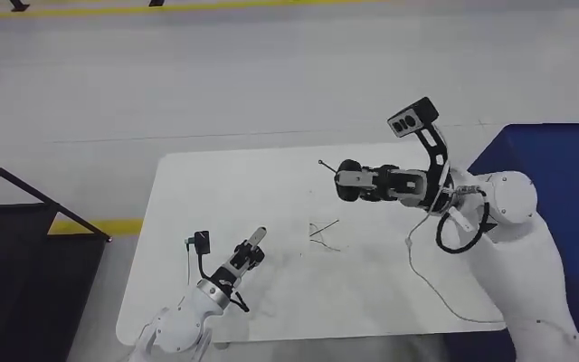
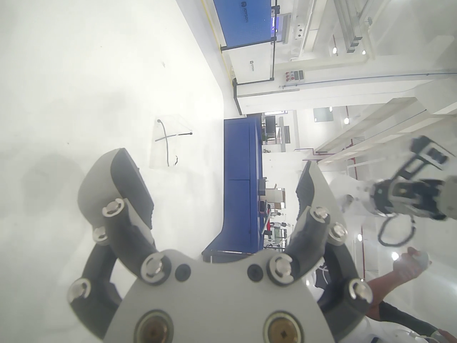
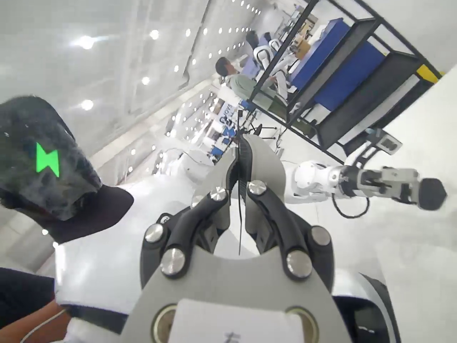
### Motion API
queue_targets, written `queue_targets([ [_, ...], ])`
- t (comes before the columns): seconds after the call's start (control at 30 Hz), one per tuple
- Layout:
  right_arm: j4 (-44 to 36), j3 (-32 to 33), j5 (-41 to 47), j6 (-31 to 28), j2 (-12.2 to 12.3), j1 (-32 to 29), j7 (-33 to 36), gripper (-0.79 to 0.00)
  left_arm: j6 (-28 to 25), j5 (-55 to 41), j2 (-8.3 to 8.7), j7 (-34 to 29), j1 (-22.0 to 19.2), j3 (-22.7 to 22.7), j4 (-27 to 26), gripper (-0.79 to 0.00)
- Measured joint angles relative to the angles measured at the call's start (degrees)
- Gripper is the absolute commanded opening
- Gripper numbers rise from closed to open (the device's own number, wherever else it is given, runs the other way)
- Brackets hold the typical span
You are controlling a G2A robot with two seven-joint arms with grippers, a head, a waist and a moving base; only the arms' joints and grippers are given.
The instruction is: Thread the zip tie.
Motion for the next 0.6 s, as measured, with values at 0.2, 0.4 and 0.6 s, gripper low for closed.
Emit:
queue_targets([
  [0.2,11.8,8.81,5.35,1.94,1.5,-4.94,8.55,-0.785,0.0,0.0,0.0,0.0,0.0,0.0,0.0,0.0],
  [0.4,13.82,10.37,6.5,1.54,1.7,-5.33,10.57,-0.785,0.0,0.0,0.0,0.0,0.0,0.0,0.0,0.0],
  [0.6,13.81,10.35,6.48,1.56,1.7,-5.33,10.54,-0.785,-0.12,1.63,0.01,-0.23,-0.48,0.9,-0.93,0.0],
])
